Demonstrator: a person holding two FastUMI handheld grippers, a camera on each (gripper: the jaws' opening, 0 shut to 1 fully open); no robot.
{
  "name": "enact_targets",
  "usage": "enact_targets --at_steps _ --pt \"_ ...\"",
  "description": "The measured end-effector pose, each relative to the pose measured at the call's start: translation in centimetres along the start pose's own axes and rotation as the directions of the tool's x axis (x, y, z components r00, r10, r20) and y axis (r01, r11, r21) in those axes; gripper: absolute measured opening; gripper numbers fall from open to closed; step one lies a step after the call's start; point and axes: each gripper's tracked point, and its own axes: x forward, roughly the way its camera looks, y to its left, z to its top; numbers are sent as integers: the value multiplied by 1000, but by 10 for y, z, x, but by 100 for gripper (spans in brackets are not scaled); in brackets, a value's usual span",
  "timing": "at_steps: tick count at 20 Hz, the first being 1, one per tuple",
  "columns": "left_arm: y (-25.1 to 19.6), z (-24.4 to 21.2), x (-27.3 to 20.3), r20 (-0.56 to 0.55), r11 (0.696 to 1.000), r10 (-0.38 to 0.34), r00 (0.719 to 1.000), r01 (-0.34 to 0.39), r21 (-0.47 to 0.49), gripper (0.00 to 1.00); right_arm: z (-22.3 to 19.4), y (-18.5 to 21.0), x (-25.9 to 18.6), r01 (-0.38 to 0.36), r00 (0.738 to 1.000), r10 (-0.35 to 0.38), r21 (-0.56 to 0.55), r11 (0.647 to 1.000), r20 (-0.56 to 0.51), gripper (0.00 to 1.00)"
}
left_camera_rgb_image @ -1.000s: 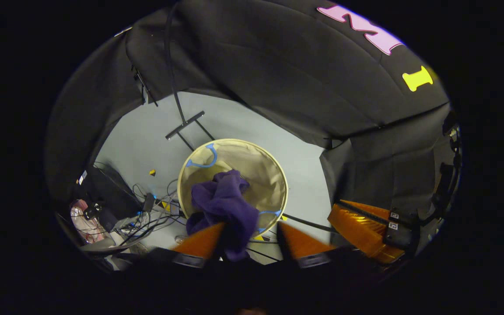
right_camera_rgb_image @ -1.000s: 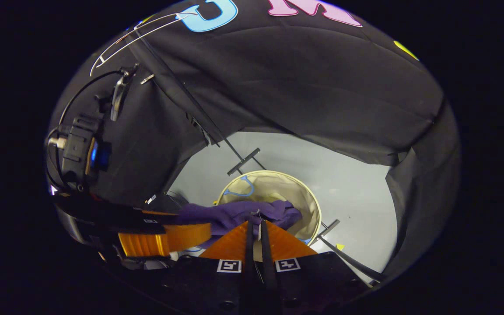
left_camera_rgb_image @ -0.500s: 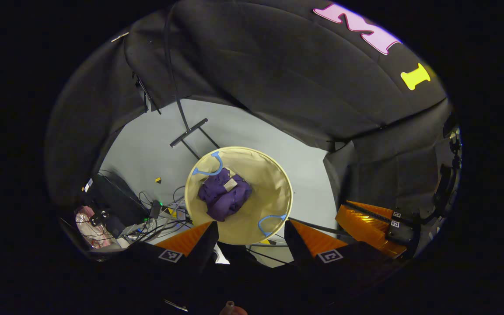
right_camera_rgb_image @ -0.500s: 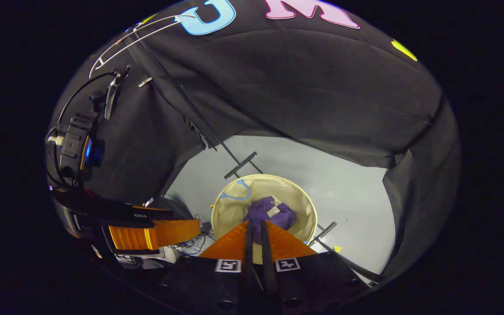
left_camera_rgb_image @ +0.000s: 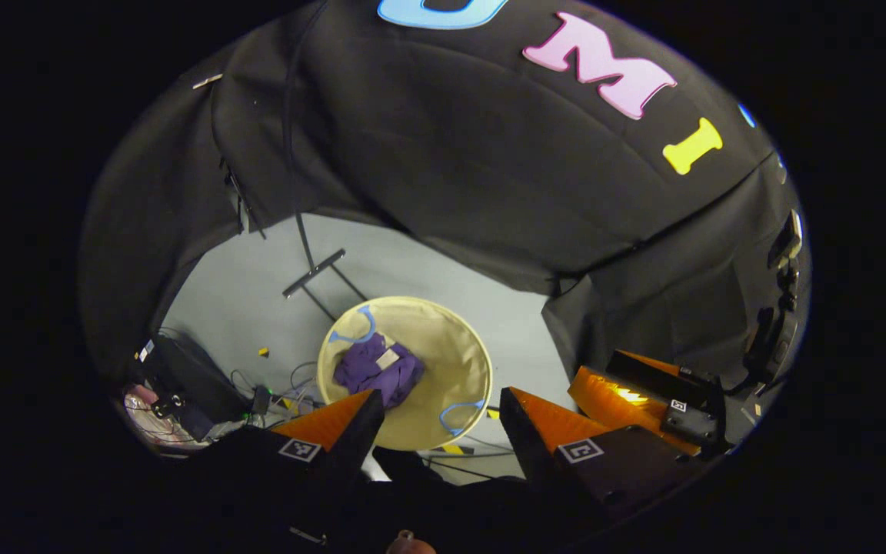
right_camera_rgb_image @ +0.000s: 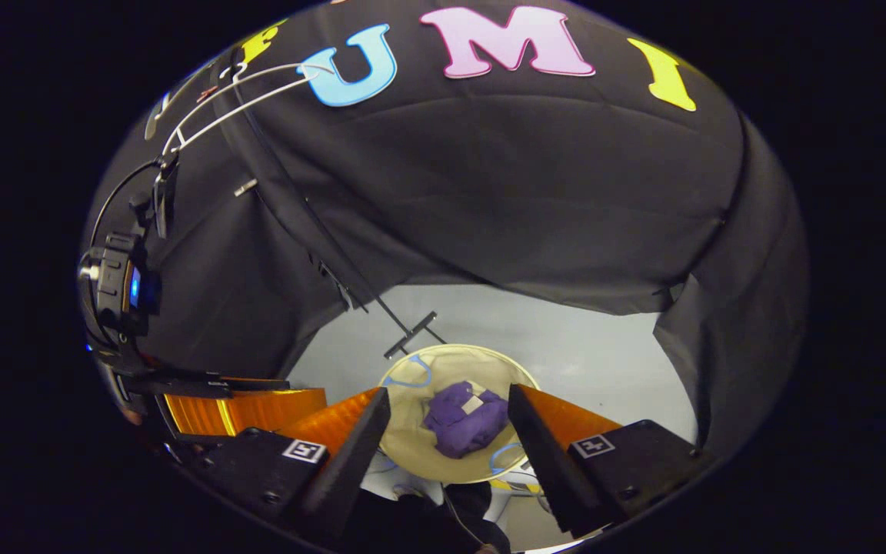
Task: Grasp the clothes on the hanger with both hands and then place them into the laundry hamper below.
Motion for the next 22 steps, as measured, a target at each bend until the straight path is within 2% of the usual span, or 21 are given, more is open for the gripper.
enact_targets --at_steps 3,6,9,11,13,17,20,21,22 --pt "10 -3 -33 43 998 -22 999 19 53 96 1 12 -28 27 997 -25 -17 1000 74 99" --pt "18 -9 -72 110 992 -47 993 34 119 96 7 41 -62 42 985 -38 -17 999 169 99" --pt "24 -4 -124 199 977 -92 976 49 208 95 11 70 -108 60 961 -58 1 998 272 99" --pt "29 0 -166 280 961 -121 952 42 272 96 19 90 -145 80 930 -75 1 997 359 99" --pt "25 10 -208 362 945 -174 916 52 324 95 32 109 -189 105 880 -91 -4 994 465 99" --pt "14 9 -292 469 913 -281 837 83 399 95 49 136 -278 168 745 -148 32 985 650 98" --pt "5 10 -343 551 888 -352 757 83 453 92 57 148 -336 187 650 -177 70 980 739 98" --pt "1 10 -359 580 880 -375 723 81 468 95 59 153 -353 189 620 -178 75 979 764 100" --pt "-6 12 -373 608 871 -402 685 82 485 92 62 159 -371 187 585 -172 74 980 793 98"
